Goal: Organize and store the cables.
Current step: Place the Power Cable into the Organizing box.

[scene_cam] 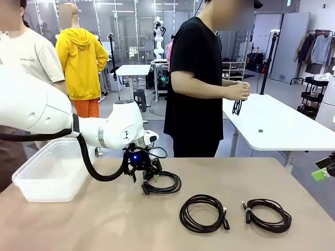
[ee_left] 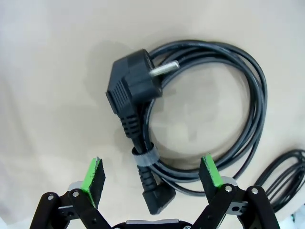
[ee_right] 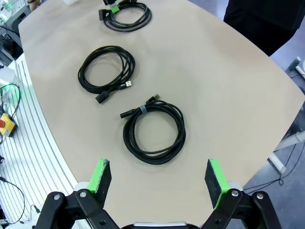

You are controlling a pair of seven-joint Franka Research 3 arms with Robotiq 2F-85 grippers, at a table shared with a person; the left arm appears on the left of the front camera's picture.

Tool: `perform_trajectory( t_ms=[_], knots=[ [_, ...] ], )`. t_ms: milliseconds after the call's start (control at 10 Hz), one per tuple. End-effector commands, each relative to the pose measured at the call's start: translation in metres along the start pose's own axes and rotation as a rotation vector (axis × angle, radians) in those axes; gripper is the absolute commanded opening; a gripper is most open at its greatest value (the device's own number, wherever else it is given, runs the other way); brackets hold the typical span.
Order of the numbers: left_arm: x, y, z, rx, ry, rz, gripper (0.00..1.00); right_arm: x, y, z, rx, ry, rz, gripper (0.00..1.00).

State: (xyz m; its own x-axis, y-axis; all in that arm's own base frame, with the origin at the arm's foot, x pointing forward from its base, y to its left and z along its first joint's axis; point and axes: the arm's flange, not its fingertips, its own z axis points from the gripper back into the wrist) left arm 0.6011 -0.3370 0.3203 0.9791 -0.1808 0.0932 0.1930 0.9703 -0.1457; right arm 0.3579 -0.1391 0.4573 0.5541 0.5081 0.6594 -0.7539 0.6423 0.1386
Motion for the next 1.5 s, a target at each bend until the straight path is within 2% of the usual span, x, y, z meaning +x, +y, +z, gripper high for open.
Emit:
perform_trajectory(
  t_ms=[0,200,400,500,600,700,800,1000,1100,1200,1400],
  knots=[
    [0.009,-0.005,-0.002,-0.021,-0.033,0.086,1.00,0.003,-0.001,0.000,0.004,-0.009,-0.023,1.00],
    [0.012,-0.003,-0.007,-0.023,0.003,0.156,1.00,0.003,-0.001,0.000,0.004,-0.009,-0.023,1.00],
    [0.013,0.001,-0.009,0.027,0.030,0.212,1.00,0.003,-0.001,0.000,0.004,-0.009,-0.023,1.00],
    [0.013,0.002,-0.010,0.084,0.033,0.201,0.70,0.003,-0.001,0.000,0.004,-0.009,-0.023,1.00],
    [0.013,0.003,-0.010,0.099,0.025,0.198,0.48,0.003,-0.001,0.000,0.004,-0.009,-0.023,1.00],
    [0.013,0.003,-0.012,0.111,0.035,0.207,0.10,0.003,-0.001,0.000,0.004,-0.009,-0.023,1.00],
    [0.011,0.004,-0.012,0.106,0.047,0.223,0.00,0.003,-0.001,0.000,0.004,-0.009,-0.023,1.00],
    [0.011,0.002,-0.008,0.137,0.037,0.217,0.00,0.003,-0.001,0.000,0.004,-0.009,-0.023,1.00],
    [0.010,0.001,-0.006,0.149,0.031,0.210,0.04,0.003,-0.001,0.000,0.004,-0.009,-0.023,1.00],
    [0.010,0.000,-0.006,0.147,0.033,0.211,0.00,0.003,-0.001,0.000,0.004,-0.009,-0.023,1.00],
    [0.009,-0.001,-0.004,0.146,0.034,0.210,0.00,0.003,-0.001,0.000,0.004,-0.009,-0.023,1.00]
  ],
)
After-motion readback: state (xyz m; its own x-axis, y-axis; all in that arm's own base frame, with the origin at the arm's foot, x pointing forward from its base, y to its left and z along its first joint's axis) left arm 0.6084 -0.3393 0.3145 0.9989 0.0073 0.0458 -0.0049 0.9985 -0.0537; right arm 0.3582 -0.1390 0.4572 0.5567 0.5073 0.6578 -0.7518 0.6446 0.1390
